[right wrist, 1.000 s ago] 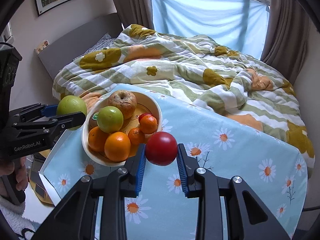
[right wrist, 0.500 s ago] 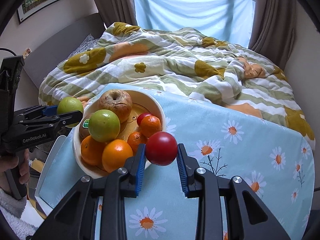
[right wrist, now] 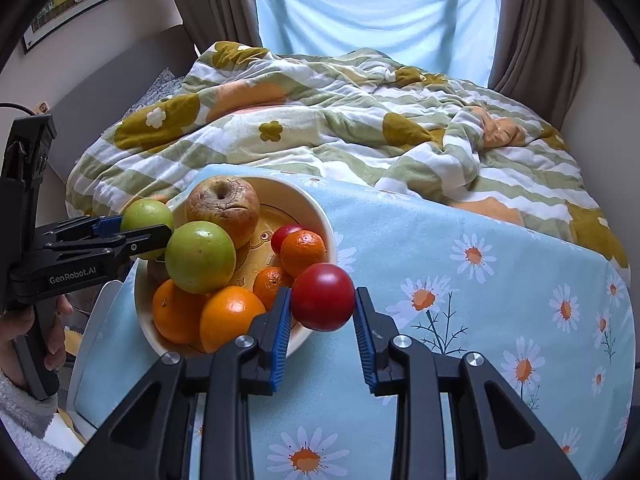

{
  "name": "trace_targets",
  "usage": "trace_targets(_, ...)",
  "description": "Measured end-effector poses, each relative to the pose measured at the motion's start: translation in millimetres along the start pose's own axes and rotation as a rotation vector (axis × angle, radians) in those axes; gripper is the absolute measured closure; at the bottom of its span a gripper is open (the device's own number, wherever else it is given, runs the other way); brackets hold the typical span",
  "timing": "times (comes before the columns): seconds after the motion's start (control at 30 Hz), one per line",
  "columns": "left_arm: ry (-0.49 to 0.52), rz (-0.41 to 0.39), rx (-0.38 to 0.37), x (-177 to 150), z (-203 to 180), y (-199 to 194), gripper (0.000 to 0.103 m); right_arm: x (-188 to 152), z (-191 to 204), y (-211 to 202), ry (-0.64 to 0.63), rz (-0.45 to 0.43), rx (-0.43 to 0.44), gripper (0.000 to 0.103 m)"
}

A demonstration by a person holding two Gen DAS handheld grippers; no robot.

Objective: Organize fruits
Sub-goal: 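Carry the lime onto the plate with the left gripper while the right gripper carries the tomato, then open the left gripper while the right gripper drops the tomato onto the plate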

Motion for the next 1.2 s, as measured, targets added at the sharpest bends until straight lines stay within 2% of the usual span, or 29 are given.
trace_targets(0.27,0.0,-0.013,-0.029,3,-3,-2,0.038,0,3,1,-0.001,-0.001,-0.002,0.075)
trace_targets(0.4,-0.009,-0.015,-0.019,3,-2,-9,0.036,2,6,1,-0.008,-0.005,-0.001,0.075)
trace_targets(0.47,-0.009,-0.016,0.001,2,-2,-14,0.025,5,7,0,-0.014,-0.01,0.0,0.075)
trace_targets(0.5,-0.008,-0.019,0.012,2,-2,-17,0.008,7,7,-1,-0.018,-0.013,0.002,0.075)
trace_targets(0.53,-0.008,-0.026,0.021,3,-2,-20,0.0,9,7,-2,-0.022,-0.017,0.004,0.075)
trace_targets(0.8,-0.003,-0.032,0.082,-7,-1,-40,0.0,33,12,-5,-0.095,-0.036,0.064,0.075)
trace_targets(1.03,0.038,-0.003,0.164,-25,-9,-49,0.0,50,22,8,-0.144,-0.02,0.128,0.075)
trace_targets(1.2,0.05,0.016,0.175,-37,-17,-49,0.0,57,26,21,-0.164,0.0,0.158,0.075)
Point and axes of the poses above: each gripper's, at about its wrist camera, not at the fingertips, and y roughly the way its jaws point, z to its left, x to its top, the point moved 3 cm from there along y, roughly the way its jaws point
